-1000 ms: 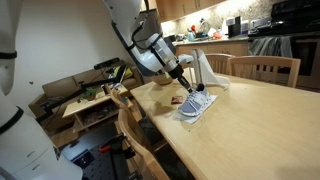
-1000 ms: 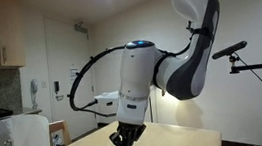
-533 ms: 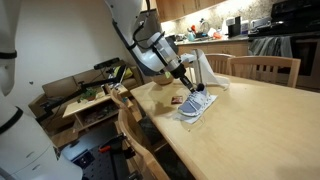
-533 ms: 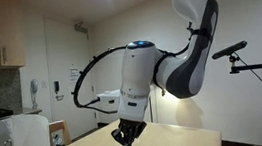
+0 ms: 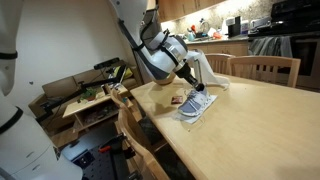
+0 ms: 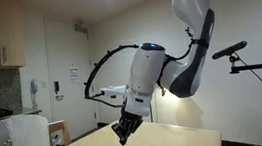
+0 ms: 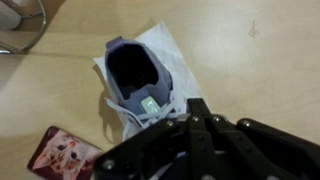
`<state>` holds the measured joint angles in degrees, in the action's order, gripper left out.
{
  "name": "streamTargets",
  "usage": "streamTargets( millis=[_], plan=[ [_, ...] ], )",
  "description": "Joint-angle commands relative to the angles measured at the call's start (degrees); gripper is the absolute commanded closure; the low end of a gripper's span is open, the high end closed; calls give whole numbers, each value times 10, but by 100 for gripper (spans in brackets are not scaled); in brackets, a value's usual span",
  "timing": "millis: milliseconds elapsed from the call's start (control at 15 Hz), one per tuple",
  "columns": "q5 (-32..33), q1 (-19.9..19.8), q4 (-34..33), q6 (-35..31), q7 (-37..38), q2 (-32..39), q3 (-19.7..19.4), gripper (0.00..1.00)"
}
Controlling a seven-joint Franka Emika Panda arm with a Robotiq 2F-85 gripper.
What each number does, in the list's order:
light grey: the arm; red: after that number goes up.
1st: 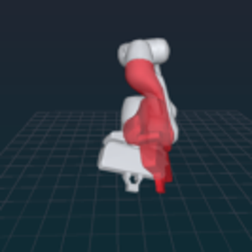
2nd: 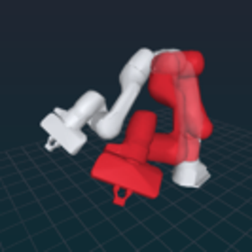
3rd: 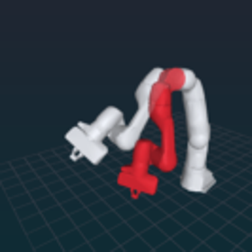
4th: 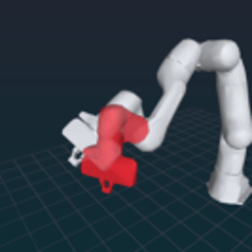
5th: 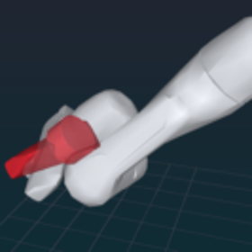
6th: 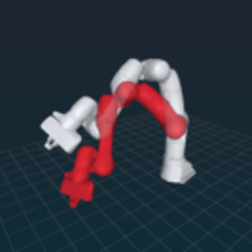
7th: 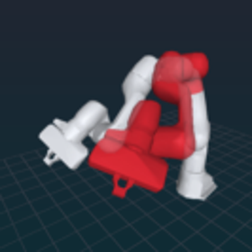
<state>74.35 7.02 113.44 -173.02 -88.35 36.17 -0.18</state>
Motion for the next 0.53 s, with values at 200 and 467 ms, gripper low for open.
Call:
streamTargets(
  millis=[200, 467],
  plan=[
    [268, 55, -131, -77, 291, 1, -70, 100],
    [335, 23, -150, -48, 359, -2, -18, 99]
  ],
)
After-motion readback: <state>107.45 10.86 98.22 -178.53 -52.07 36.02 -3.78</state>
